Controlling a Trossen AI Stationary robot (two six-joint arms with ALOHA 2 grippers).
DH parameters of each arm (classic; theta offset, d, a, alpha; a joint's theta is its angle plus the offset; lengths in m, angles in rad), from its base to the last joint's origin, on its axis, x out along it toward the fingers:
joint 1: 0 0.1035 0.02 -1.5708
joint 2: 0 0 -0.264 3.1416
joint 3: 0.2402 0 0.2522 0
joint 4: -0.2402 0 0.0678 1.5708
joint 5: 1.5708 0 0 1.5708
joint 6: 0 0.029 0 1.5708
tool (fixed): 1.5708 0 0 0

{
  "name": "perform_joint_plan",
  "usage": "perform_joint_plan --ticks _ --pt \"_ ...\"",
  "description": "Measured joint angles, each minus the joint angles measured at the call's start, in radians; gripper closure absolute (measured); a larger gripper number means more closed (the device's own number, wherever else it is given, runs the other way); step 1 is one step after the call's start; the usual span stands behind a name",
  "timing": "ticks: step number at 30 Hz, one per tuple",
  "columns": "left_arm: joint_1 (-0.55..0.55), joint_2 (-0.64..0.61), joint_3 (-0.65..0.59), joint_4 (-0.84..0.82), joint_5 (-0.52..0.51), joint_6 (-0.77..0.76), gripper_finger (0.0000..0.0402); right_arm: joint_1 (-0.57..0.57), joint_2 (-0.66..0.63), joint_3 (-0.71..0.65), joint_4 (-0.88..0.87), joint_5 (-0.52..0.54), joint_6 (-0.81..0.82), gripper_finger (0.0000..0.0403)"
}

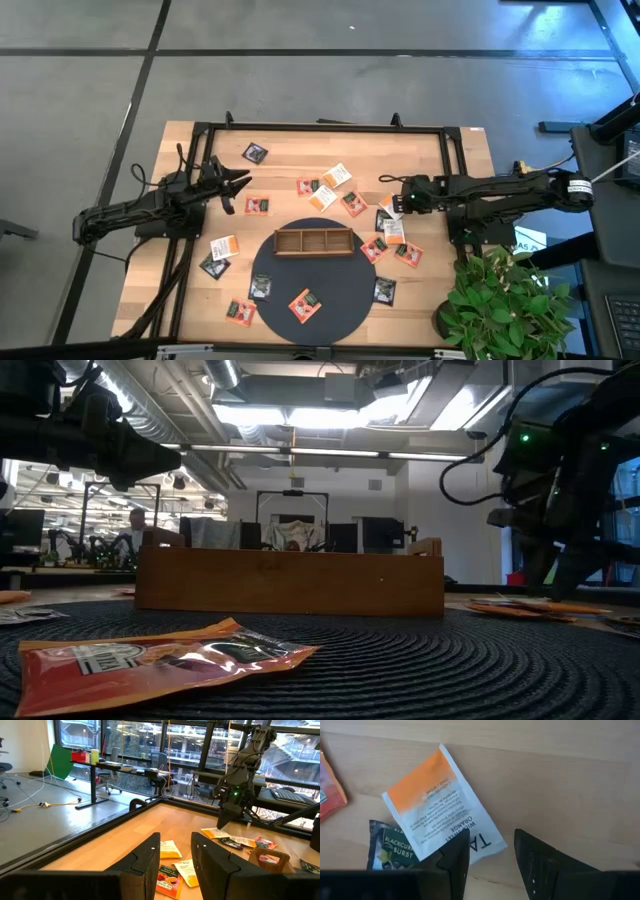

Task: Pick & Place Tea
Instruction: Put the white tea bag into the right section of the wooden organizer

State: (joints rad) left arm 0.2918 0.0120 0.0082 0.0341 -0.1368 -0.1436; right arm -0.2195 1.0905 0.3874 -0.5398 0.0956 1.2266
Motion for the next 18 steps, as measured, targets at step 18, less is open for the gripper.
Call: perform_joint_plan --ticks 18 --pt "0.000 0.000 0.000 0.000 0.000 0.000 0.0295 0.000 0.069 0.003 0.002 -0.009 -0.005 0.0277"
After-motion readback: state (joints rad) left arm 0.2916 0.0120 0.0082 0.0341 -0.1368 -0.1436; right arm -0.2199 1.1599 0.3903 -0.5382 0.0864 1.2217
